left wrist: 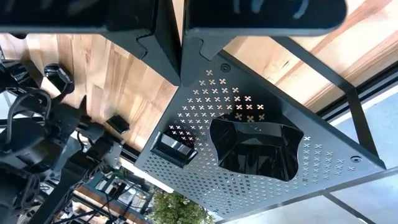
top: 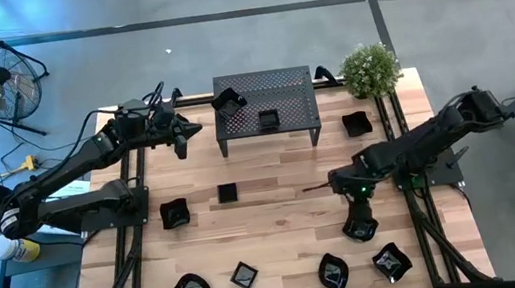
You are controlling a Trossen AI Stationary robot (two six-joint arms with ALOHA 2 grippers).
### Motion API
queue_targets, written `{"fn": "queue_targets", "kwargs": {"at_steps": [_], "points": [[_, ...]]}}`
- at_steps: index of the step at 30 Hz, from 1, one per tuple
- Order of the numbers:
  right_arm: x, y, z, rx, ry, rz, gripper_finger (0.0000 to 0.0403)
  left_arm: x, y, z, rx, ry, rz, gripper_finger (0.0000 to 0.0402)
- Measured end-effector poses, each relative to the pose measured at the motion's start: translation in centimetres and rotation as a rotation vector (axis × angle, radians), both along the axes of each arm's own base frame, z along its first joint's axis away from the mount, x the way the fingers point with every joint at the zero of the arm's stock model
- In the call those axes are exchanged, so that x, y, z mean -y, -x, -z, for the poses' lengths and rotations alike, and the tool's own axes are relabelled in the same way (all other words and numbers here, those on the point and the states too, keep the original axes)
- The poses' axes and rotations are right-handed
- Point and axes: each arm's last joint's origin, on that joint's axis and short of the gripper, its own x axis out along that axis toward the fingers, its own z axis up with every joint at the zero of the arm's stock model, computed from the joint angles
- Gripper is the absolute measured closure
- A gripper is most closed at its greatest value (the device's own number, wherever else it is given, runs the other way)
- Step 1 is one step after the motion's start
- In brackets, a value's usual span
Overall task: Pick & Place Mini shaped plates
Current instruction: Put the black leaf shaped plate on the shelf
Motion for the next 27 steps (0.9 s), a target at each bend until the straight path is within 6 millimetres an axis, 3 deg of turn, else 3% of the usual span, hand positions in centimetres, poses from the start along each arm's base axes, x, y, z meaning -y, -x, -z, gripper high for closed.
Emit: {"fn": "queue_targets", "kwargs": {"at_steps": [9, 17, 27], "points": [[-0.9, 1.1, 2.6, 0.016, -0.156, 0.052, 0.0283, 0.0, 0.0, 0.0, 0.002, 0.006, -0.002, 0.0401], [-1.1, 1.0, 2.7, 0.043, -0.185, 0.036, 0.0393, 0.0, 0.0, 0.0, 0.006, 0.017, -0.001, 0.0401], [-1.3, 0.4, 1.5, 0.127, -0.263, 0.093, 0.0399, 0.0, 0.0, 0.0, 0.007, 0.023, -0.002, 0.0401]]}}
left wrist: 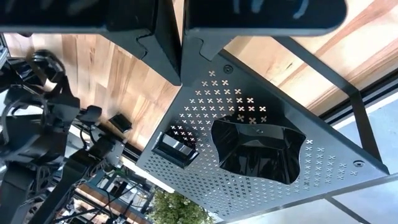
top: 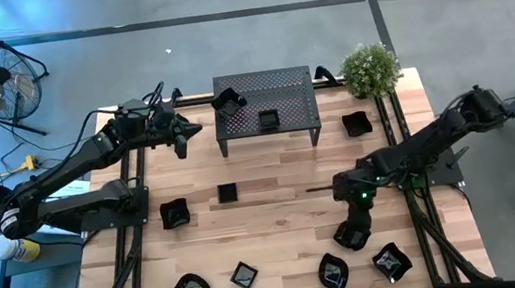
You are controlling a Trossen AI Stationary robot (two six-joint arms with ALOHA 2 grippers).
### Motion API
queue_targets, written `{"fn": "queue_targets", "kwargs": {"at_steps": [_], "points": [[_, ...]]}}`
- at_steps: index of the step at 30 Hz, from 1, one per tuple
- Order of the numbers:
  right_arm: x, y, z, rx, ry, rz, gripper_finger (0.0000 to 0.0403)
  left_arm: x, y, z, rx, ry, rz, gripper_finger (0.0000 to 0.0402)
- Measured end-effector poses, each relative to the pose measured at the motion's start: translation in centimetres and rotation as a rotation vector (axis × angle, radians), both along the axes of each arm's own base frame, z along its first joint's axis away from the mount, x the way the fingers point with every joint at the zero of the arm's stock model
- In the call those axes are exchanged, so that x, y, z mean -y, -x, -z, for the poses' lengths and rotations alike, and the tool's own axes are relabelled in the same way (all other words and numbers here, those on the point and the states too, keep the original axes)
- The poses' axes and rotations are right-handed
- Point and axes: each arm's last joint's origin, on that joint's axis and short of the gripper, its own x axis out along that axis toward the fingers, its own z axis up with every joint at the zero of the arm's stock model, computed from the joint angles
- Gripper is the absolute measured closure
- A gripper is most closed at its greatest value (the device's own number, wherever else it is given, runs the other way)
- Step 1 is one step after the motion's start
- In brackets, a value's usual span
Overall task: Pick & Place Mini shaped plates
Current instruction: Put the black leaf shaped plate on the shelf
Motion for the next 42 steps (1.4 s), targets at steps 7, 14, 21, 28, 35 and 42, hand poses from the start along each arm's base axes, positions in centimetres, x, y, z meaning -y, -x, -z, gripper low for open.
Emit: {"fn": "queue_targets", "kwargs": {"at_steps": [7, 14, 21, 28, 35, 42], "points": [[0.9, 0.0, -2.9, 0.076, -0.062, 0.184, 0.0401, 0.0, 0.0, 0.0, 0.001, 0.000, 0.000, 0.0401], [3.8, -2.3, -11.4, 0.326, -0.045, 0.544, 0.0402, 0.0, 0.0, 0.0, 0.000, -0.002, -0.005, 0.0401], [11.1, -4.2, -19.6, 0.436, 0.128, 0.959, 0.0402, -0.1, -0.1, -0.5, 0.041, -0.031, -0.009, 0.0401], [20.9, -4.2, -19.7, 0.286, 0.237, 1.280, 0.0402, -0.3, -0.1, -0.6, 0.045, -0.054, -0.057, 0.0401], [26.4, -4.3, -15.9, 0.132, 0.121, 1.415, 0.0402, -0.4, 0.0, -0.6, 0.035, -0.067, -0.107, 0.0401], [28.2, -3.5, -14.9, 0.088, 0.089, 1.487, 0.0402, -0.4, 0.0, -0.6, 0.033, -0.069, -0.115, 0.0401]]}}
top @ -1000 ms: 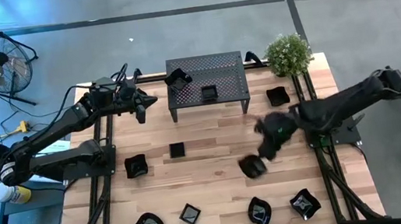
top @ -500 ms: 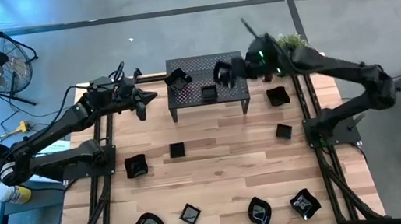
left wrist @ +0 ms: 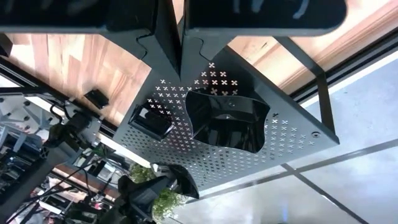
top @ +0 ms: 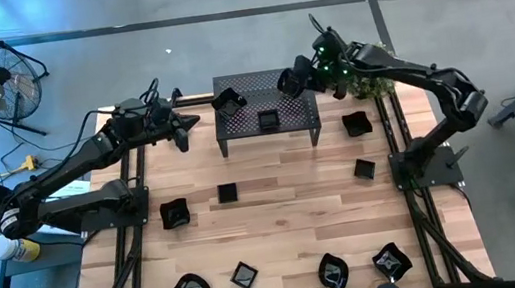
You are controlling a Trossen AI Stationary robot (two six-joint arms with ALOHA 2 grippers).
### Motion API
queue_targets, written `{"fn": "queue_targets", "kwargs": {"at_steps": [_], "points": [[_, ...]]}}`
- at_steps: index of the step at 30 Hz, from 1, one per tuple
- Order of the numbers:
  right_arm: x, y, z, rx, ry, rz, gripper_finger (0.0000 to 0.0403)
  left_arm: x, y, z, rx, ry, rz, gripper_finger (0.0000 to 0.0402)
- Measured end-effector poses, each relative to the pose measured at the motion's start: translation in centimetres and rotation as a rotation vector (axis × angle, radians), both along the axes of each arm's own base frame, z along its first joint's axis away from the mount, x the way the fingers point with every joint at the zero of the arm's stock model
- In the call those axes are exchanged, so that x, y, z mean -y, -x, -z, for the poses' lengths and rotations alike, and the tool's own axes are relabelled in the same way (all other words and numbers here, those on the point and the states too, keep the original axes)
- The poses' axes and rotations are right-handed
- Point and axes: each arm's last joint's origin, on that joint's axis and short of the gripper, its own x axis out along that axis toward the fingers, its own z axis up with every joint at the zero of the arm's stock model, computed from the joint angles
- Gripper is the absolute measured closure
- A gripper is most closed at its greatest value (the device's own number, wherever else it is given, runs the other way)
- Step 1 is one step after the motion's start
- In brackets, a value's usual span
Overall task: Pick & Place Mini shaped plates
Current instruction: Put the black leaf shaped plate on the shelf
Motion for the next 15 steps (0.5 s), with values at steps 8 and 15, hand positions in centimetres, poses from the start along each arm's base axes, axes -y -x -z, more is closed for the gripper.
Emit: {"fn": "queue_targets", "kwargs": {"at_steps": [8, 15], "points": [[0.14, 0.81, 0.37, -0.038, -0.054, 0.025, 0.0397, 0.00, 0.00, 0.00, 0.000, 0.000, 0.000, 0.0401], [0.12, 0.83, 0.40, -0.045, -0.057, 0.038, 0.0383, 0.06, -0.01, 0.05, -0.002, 0.008, 0.020, 0.0401]]}}
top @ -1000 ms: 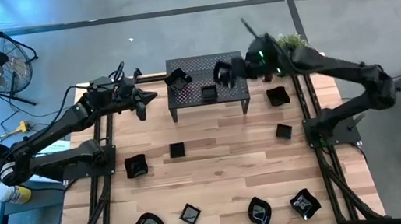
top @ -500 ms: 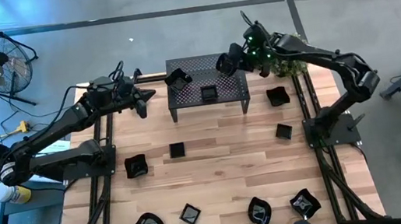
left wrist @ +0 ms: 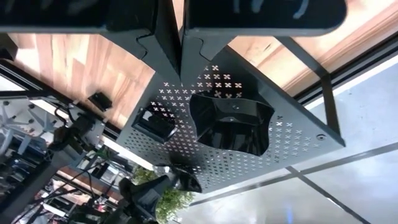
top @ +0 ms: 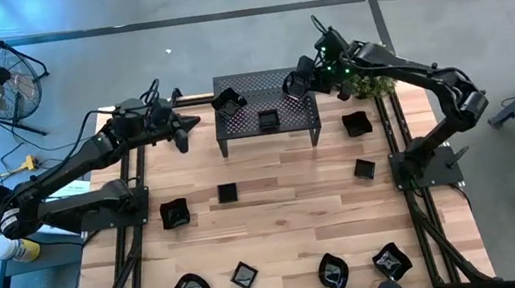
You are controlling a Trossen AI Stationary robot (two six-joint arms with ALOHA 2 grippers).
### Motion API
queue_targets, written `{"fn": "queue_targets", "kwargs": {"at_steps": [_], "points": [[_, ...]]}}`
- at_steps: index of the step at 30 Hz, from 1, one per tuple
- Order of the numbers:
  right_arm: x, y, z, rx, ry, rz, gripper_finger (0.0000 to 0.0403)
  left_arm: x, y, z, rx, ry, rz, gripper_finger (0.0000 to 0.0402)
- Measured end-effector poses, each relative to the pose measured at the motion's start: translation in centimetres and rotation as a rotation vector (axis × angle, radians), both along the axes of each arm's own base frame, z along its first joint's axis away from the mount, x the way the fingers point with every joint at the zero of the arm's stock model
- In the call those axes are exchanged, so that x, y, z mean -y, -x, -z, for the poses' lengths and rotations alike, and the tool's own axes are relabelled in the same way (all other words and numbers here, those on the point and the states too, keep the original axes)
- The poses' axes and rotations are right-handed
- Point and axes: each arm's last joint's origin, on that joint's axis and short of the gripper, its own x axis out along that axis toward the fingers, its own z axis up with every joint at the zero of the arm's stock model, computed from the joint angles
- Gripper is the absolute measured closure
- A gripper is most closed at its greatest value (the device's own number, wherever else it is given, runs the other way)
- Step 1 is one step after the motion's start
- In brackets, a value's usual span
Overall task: Pick & Place Mini shaped plates
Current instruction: Put the black leaf shaped plate on the shelf, then stack the black distorted square plate on top of the black distorted square plate on the shelf
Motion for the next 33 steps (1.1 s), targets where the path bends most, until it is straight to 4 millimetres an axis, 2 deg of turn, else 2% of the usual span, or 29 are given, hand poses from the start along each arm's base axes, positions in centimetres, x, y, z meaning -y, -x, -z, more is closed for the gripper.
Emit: {"fn": "queue_targets", "kwargs": {"at_steps": [8, 14, 19, 23, 25, 28, 33], "points": [[0.0, 0.2, -0.2, -0.012, 0.049, -0.063, 0.0305, 0.1, 0.0, 0.1, -0.016, -0.012, 0.020, 0.0401], [-0.9, 1.7, -2.8, -0.030, 0.247, -0.208, 0.0281, 0.1, 0.1, 0.5, -0.050, 0.018, 0.021, 0.0401], [-3.7, 2.8, -6.0, -0.071, 0.550, -0.489, 0.0316, 0.2, 0.2, 0.8, -0.092, 0.015, 0.025, 0.0401], [-6.3, 2.1, -7.4, -0.080, 0.730, -0.692, 0.0378, 0.3, 0.3, 1.0, -0.098, 0.043, 0.029, 0.0401], [-7.6, 1.4, -7.6, -0.064, 0.803, -0.762, 0.0396, 0.3, 0.4, 1.3, -0.126, 0.062, 0.033, 0.0401], [-9.8, 0.4, -7.0, 0.038, 0.911, -0.874, 0.0389, 0.4, 0.5, 1.7, -0.154, 0.109, 0.023, 0.0401], [-12.9, -0.2, -3.6, 0.240, 0.987, -0.929, 0.0400, 1.0, 1.1, 2.8, -0.264, 0.200, 0.049, 0.0401]]}}
